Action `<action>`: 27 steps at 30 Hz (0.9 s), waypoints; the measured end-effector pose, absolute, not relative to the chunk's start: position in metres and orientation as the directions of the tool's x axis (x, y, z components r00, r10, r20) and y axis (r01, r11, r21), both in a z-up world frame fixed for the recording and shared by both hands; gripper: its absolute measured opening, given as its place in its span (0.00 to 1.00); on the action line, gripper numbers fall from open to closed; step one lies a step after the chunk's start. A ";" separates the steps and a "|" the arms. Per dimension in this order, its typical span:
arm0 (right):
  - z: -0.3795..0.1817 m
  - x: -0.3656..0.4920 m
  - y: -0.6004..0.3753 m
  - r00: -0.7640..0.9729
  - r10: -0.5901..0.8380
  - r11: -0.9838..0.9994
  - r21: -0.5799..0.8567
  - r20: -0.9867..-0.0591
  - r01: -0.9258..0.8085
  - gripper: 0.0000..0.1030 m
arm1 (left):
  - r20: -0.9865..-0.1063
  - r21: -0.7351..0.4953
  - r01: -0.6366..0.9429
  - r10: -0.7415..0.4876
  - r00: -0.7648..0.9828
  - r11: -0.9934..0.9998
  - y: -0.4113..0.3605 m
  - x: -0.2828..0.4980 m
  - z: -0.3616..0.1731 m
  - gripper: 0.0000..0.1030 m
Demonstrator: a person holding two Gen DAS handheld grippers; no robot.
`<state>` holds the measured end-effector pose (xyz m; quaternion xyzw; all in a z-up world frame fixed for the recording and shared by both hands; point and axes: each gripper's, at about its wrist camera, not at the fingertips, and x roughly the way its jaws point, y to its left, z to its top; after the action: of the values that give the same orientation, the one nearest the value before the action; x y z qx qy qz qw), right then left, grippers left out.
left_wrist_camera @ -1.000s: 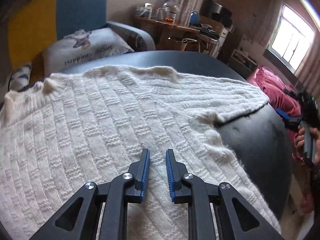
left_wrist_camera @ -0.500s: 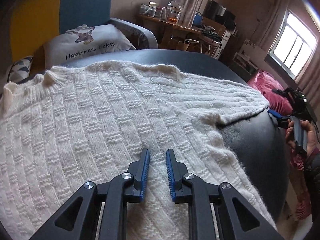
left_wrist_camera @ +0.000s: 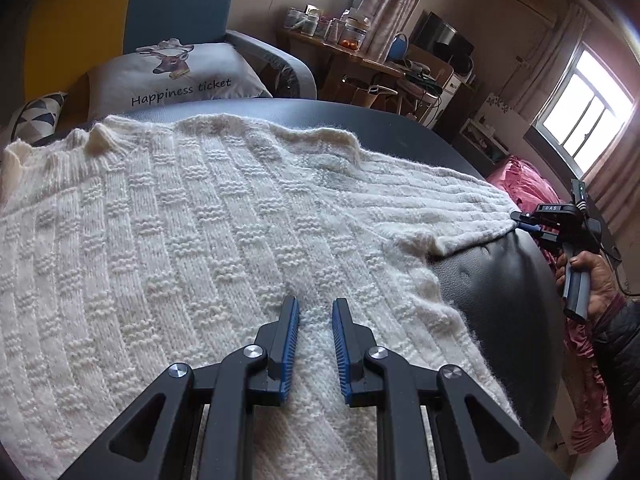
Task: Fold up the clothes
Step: 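Reach the right tool to the sleeve cuff and close on it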
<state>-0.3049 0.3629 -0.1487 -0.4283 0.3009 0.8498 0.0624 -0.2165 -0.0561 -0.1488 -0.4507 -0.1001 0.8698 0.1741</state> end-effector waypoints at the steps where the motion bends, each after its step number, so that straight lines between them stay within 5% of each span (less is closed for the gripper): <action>1: -0.148 -0.304 0.363 -0.626 -0.153 -0.813 0.457 -0.765 -0.360 0.13 | -0.748 -0.334 -0.211 0.395 -0.533 -0.919 -0.056 -0.216 -0.149 0.16; 7: -0.145 -0.308 0.358 -0.628 -0.147 -0.829 0.442 -0.764 -0.343 0.13 | -0.743 -0.349 -0.204 0.403 -0.534 -0.915 -0.058 -0.215 -0.150 0.16; 27: -0.091 -0.315 0.305 -0.727 -0.401 -0.766 0.639 -0.557 -0.067 0.12 | -0.764 -0.301 -0.189 0.355 -0.538 -0.935 -0.051 -0.213 -0.143 0.16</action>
<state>-0.3149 0.3052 -0.0907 -0.3567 0.3280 0.8695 -0.0960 -0.2129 -0.0509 -0.1434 -0.4546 -0.0912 0.8722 0.1561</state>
